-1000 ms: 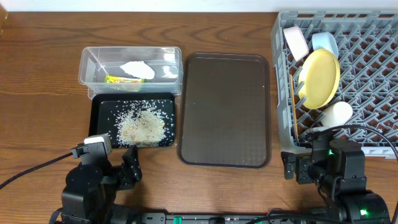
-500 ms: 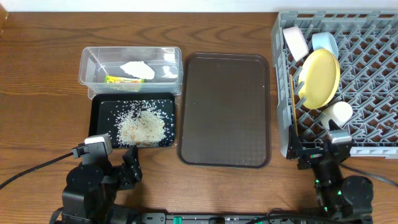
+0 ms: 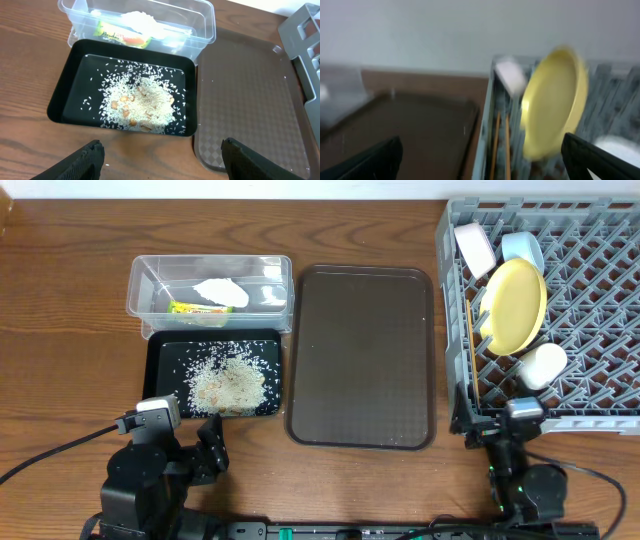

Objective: Sort waste into correct bins and load items into the dishwasher rack

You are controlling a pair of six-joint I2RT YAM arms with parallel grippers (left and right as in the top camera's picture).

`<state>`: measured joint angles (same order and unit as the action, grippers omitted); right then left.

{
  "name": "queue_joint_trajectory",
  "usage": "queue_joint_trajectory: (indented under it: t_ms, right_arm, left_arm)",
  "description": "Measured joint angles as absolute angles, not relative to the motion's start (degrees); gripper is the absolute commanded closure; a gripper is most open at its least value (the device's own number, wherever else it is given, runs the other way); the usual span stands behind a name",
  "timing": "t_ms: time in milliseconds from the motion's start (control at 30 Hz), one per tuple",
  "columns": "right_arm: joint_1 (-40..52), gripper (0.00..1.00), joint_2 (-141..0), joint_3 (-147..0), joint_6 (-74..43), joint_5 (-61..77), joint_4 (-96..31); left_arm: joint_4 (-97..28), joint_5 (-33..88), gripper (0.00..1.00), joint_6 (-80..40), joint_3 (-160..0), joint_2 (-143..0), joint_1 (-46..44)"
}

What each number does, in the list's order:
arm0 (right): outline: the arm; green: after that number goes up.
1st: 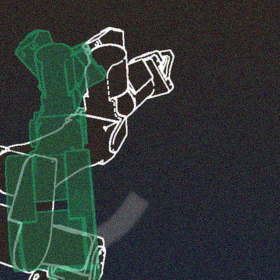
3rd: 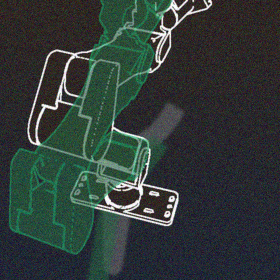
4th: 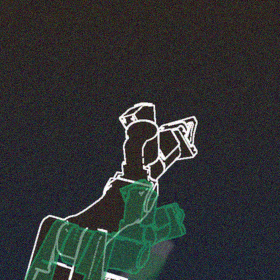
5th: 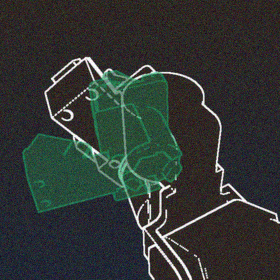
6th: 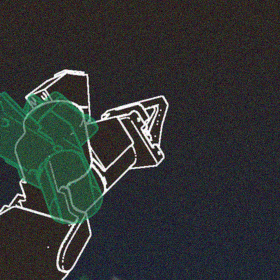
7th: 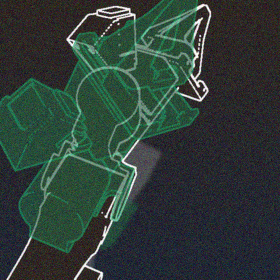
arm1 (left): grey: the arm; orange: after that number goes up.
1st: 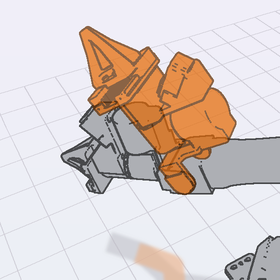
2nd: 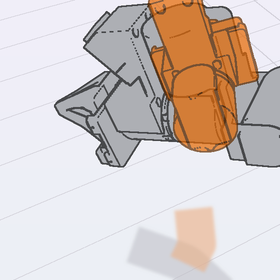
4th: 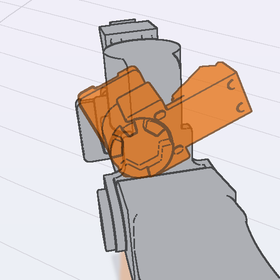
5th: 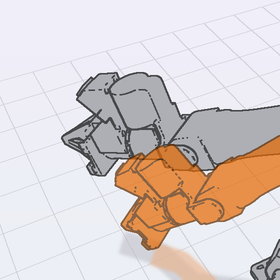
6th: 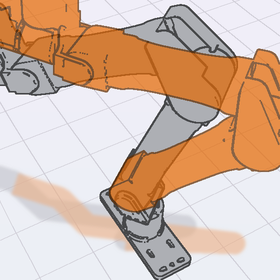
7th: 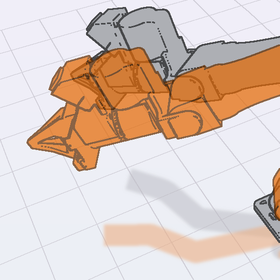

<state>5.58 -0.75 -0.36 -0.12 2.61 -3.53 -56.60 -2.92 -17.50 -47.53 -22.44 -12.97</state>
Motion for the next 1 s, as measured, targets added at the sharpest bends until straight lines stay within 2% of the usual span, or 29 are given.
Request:
queue_joint_trajectory:
  t_ms: [1000]
  right_arm:
    - [5.58, 0.01, -0.73, -0.36, 1.56, 3.33, -3.77]
  left_arm:
    - [-56.6, -2.92, 0.22, -17.5, -47.48, -22.44, -12.97]
